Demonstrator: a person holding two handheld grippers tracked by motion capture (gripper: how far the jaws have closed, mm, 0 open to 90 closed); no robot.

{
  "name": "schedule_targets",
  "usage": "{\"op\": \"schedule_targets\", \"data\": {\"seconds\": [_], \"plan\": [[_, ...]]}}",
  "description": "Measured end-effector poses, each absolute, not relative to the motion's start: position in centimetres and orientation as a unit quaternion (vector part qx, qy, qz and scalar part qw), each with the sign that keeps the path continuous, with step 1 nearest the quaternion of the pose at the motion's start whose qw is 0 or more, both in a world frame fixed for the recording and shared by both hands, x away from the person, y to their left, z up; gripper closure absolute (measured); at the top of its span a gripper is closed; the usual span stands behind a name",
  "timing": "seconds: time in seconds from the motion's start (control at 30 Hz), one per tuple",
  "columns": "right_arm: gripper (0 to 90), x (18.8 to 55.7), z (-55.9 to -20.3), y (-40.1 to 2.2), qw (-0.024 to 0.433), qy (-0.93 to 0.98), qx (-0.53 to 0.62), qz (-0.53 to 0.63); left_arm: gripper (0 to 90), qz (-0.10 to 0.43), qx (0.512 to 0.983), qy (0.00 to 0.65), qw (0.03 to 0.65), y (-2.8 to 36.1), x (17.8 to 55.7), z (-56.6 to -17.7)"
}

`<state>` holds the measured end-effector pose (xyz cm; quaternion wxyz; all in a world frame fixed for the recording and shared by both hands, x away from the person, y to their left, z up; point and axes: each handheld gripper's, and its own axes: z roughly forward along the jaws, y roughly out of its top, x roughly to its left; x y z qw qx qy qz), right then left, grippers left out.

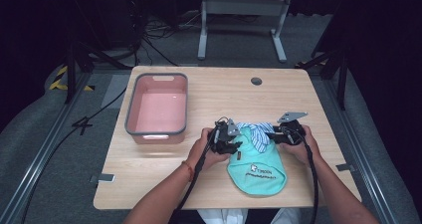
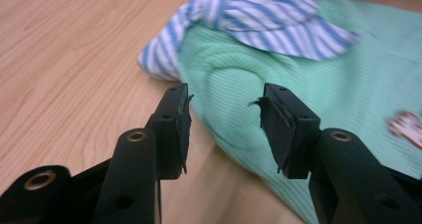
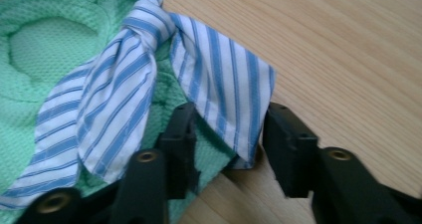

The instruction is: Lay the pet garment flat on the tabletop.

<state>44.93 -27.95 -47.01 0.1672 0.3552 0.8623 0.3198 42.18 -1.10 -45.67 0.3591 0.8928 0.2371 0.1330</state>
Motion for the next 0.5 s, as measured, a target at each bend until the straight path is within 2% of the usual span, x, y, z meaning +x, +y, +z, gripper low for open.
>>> {"op": "schedule_targets", "data": {"seconds": [0.1,0.23,0.43,0.5], "plan": [[54.6,44.1,-45.9,-28.3,0.161,0.86,0.352,0.334,56.0,0.137,0.89,0.255,0.352,-1.7,43.6,-46.4],[49.6,41.0,-44.3,-29.0,0.153,0.863,0.331,0.35,55.5,0.135,0.885,0.266,0.357,-1.8,44.5,-47.0],[44.4,37.1,-45.1,-29.2,0.119,0.881,0.308,0.339,55.4,0.121,0.877,0.29,0.363,-1.8,45.3,-48.0],[44.2,36.0,-45.9,-29.3,0.108,0.886,0.306,0.332,59.4,0.117,0.878,0.285,0.367,-1.7,45.4,-48.0]]}}
